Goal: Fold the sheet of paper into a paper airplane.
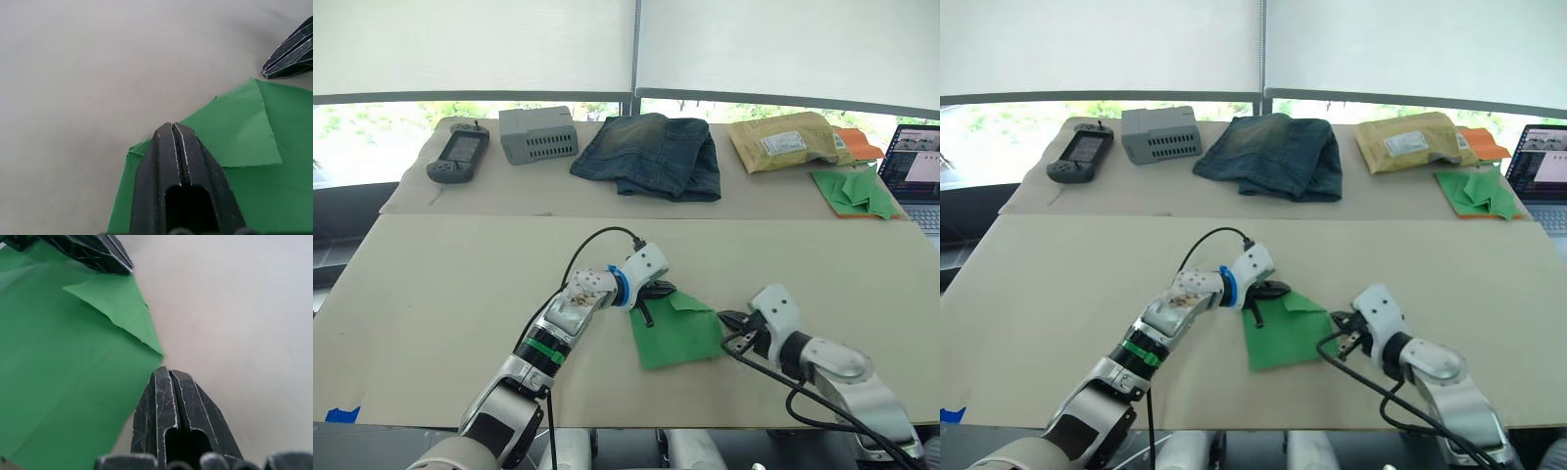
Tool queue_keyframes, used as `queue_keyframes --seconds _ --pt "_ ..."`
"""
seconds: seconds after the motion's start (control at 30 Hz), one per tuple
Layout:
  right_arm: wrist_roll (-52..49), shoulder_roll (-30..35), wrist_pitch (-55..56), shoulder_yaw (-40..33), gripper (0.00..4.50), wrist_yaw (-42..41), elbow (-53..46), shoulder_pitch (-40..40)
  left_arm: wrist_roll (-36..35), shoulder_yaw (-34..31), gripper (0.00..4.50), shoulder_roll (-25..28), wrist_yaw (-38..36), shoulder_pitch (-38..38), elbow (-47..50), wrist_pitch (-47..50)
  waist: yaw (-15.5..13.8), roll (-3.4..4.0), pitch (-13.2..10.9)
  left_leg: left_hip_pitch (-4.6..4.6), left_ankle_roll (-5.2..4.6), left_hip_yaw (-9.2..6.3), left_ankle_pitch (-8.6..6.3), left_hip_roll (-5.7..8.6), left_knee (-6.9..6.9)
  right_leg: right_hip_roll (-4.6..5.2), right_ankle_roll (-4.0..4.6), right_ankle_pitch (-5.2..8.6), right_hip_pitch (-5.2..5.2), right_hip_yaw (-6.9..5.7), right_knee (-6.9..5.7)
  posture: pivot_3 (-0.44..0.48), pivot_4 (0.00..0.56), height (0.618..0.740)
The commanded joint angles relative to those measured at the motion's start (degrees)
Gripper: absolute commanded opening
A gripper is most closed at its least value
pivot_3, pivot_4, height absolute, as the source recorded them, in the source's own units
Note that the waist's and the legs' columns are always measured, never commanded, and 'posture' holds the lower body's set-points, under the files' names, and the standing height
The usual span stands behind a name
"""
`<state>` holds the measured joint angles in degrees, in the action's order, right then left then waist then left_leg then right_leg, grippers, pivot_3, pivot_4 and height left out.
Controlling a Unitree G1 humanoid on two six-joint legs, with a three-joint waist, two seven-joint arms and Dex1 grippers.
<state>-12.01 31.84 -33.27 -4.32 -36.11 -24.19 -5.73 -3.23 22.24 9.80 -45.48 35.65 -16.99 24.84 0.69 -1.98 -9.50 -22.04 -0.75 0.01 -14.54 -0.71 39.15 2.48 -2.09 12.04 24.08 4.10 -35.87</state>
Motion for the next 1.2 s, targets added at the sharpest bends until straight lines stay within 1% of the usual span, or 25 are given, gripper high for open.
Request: queue_keyframes --seconds 0.03,0.13,0.33,0.4,0.53,0.63,0.73,0.83,0.97,1.07,1.13,1.2 --pt "-5.92 -2.1 -1.19 -4.11 0.02 0.12 -3.44 1.64 0.92 0.28 0.0 0.1 -0.03 -0.14 -0.74 0.24 0.03 0.0 0.0 -0.01 0.0 0.0 0.0 0.0 0.0 0.0 0.0 0.0 0.03 0.0 0.0 0.0 0.15 0.728" --pt "-7.48 -3.3 -1.95 -3.11 0.02 0.68 -4.3 4.72 1.04 0.35 0.0 0.18 -0.21 -0.22 -0.7 0.12 0.27 0.02 0.01 -0.04 0.0 0.0 0.0 -0.01 0.0 -0.01 0.0 0.0 0.07 0.01 -0.01 0.0 0.15 0.728" --pt "-2.53 -4.89 -4.27 4.79 0.02 5.01 0.45 9.12 1.28 0.11 0.0 0.07 -0.21 -0.03 -0.71 -0.11 0.22 0.02 0.01 -0.07 0.0 -0.01 0.0 -0.02 -0.02 -0.03 0.01 0.01 0.11 -0.01 -0.01 0.0 0.15 0.728" --pt "-2.44 -7.19 -6.51 5.99 0.02 7.72 1.03 10.59 1.25 -0.13 0.0 0.3 0.03 -0.38 -0.05 0.13 0.19 0.02 0.01 -0.13 0.0 0.0 0.0 0.0 -0.02 -0.01 0.02 0.0 0.17 0.0 -0.01 0.0 0.15 0.728" --pt "-1.2 -10.18 -8.83 7.96 0.02 11.39 2.05 11.67 1.03 -0.04 0.0 0.55 0.11 -1.54 1.65 0.95 0.29 0.02 0.01 -0.14 0.0 0.0 0.0 -0.01 -0.02 -0.02 0.02 0.0 0.18 0.02 -0.01 0.0 0.15 0.728" --pt "-0.13 -10.4 -10.66 9.07 0.02 12.99 2.34 11.2 0.96 0.07 0.0 0.57 -0.06 -1.93 2.08 1.14 0.26 0.03 0.01 -0.14 0.0 -0.01 0.0 -0.02 -0.02 -0.02 0.02 0.0 0.17 0.0 -0.01 0.0 0.15 0.728" --pt "-0.63 -10.75 -13.41 7.55 0.02 14.6 0.65 8.9 0.82 0.21 0.0 0.54 -0.56 -2.0 2.07 0.98 0.18 0.04 0.02 -0.1 0.0 -0.01 0.0 -0.01 -0.02 -0.01 0.02 0.0 0.12 0.01 -0.01 0.0 0.15 0.728" --pt "-0.68 -9.4 -14.99 5.75 0.02 15.07 -1.33 5.51 0.97 0.15 0.0 0.28 -0.38 -1.67 1.42 0.72 -0.04 0.04 0.03 -0.08 0.0 -0.04 0.0 -0.01 -0.02 0.0 0.02 0.0 0.08 -0.03 -0.01 0.0 0.15 0.728" --pt "-1.58 -6.87 -15.85 0.62 0.02 14.35 -3.66 -0.22 1.03 0.28 0.0 0.07 -0.59 -1.5 0.94 0.35 -0.21 0.02 0.08 -0.08 0.0 -0.03 0.0 0.02 -0.01 0.04 0.0 0.01 0.04 -0.02 0.04 0.0 0.15 0.728" --pt "-3.28 -7.84 -16.63 -0.72 0.02 14.89 -4.92 -1.45 1.09 0.48 0.0 -0.06 -0.77 -1.54 0.59 0.01 -0.07 0.0 0.23 -0.03 0.0 -0.01 0.0 -0.01 -0.01 0.02 0.0 0.01 0.0 -0.02 0.04 0.0 0.15 0.728" --pt "-3.23 -7.78 -15.38 -0.32 0.02 14.66 -5.28 -1.28 1.18 0.54 0.0 -0.1 -0.87 -1.53 0.41 -0.16 -0.06 0.03 0.26 -0.01 0.0 -0.02 0.0 -0.02 -0.02 0.0 0.0 0.01 0.0 -0.03 0.02 0.0 0.15 0.728" --pt "-3.95 -8.53 -11.42 -0.29 0.02 13.48 -6.25 0.37 1.22 0.49 0.0 -0.17 -0.9 -1.49 0.43 -0.19 -0.05 0.03 0.26 -0.01 0.0 -0.02 0.0 -0.02 -0.02 0.0 0.0 0.01 0.01 -0.03 0.03 0.0 0.15 0.728"
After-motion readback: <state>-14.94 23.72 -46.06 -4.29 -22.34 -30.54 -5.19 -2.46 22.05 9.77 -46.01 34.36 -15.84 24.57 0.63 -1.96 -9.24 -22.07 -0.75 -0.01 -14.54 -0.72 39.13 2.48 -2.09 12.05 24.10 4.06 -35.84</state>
